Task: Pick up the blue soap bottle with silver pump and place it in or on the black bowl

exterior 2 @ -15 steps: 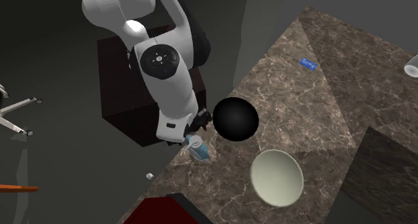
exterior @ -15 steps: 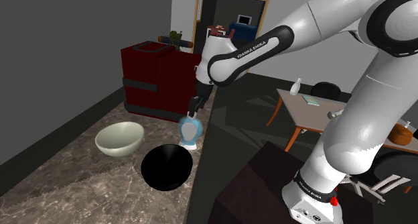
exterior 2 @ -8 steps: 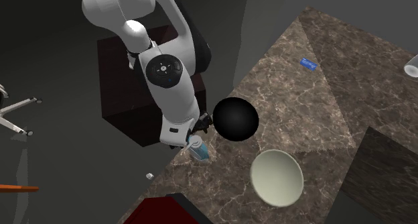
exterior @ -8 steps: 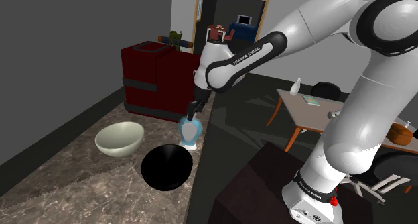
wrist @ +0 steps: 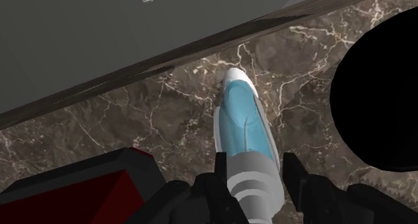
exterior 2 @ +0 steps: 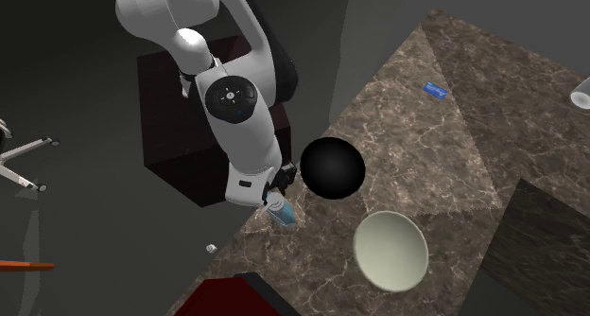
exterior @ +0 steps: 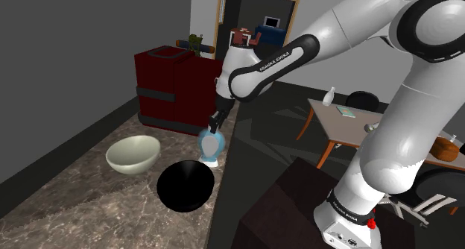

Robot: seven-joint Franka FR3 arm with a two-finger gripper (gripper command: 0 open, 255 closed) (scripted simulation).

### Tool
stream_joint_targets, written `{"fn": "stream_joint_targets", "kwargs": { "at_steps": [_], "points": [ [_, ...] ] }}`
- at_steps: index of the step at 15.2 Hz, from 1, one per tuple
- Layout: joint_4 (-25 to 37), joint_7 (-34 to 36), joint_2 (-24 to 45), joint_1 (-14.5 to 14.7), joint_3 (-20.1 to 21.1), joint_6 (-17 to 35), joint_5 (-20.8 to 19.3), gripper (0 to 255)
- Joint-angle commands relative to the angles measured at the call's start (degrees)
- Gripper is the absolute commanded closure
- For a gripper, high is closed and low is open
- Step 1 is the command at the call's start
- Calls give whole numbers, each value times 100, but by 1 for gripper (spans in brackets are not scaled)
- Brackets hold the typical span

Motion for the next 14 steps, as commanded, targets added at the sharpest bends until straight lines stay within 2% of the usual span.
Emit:
{"fn": "stream_joint_targets", "kwargs": {
  "at_steps": [1, 6, 14],
  "points": [
    [-18, -1, 17, 2, 2, -7, 3, 255],
    [-17, 1, 16, 2, 3, -8, 3, 255],
    [210, -33, -387, -2, -2, -634, 67, 255]
  ]
}}
